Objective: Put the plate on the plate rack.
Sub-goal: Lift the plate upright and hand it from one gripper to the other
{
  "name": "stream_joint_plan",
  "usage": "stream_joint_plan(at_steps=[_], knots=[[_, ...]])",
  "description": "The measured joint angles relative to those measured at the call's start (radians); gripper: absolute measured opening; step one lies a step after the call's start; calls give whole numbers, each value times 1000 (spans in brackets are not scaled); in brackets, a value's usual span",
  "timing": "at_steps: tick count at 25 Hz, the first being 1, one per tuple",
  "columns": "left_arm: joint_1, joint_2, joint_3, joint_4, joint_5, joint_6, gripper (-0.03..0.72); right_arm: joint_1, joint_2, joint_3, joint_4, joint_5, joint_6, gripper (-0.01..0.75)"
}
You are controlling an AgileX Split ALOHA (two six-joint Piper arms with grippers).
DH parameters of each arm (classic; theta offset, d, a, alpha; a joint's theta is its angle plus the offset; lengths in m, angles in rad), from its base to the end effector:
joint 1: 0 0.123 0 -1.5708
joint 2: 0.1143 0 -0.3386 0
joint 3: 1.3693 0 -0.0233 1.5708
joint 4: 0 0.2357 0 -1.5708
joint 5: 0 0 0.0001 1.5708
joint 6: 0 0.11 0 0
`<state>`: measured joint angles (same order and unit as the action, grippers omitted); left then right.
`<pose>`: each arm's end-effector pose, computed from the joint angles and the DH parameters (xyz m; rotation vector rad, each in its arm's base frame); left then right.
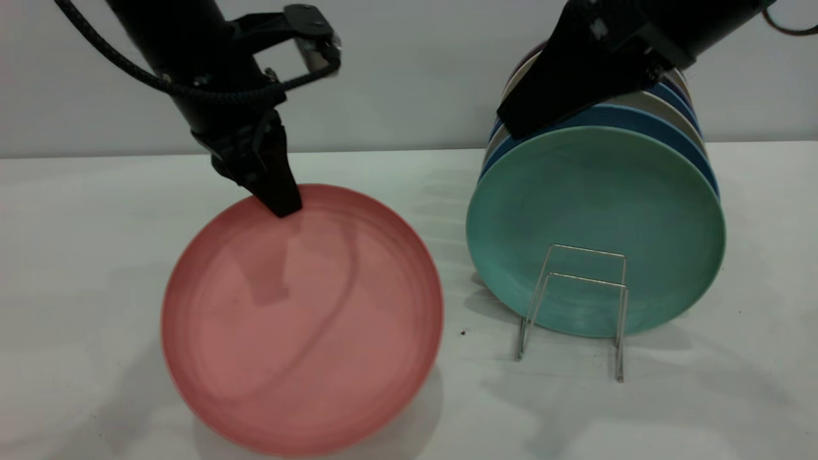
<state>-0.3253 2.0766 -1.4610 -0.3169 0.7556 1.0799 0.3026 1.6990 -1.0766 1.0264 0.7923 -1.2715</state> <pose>0.4141 -0.1645 0.1976 1.5757 2.2911 -0.1779 0.3061 0.1658 0.2772 -1.0777 2.2121 0.7927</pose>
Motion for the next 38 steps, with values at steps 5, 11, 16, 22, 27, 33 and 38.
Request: stream_joint_plan(at_steps=[5, 11, 16, 22, 27, 33, 38], knots=[[-28, 0, 0, 0, -16, 0, 18, 56, 41, 0, 3, -18, -68, 451], [-39, -32, 0, 2, -30, 4, 18, 76, 112, -17, 8, -96, -78, 510], [-39, -77, 0, -32, -40, 26, 18, 76, 175, -65, 10, -116, -82, 512], [-39, -80, 0, -115, -35, 74, 18, 76, 219, -82, 19, -124, -82, 512], [-39, -80, 0, -169, -31, 121, 18, 76, 242, -82, 32, -129, -100, 512], [-39, -80, 0, -208, -21, 149, 18, 76, 258, -82, 39, -135, -115, 510], [-39, -80, 0, -257, -17, 172, 18, 76, 258, -82, 42, -138, -119, 427]])
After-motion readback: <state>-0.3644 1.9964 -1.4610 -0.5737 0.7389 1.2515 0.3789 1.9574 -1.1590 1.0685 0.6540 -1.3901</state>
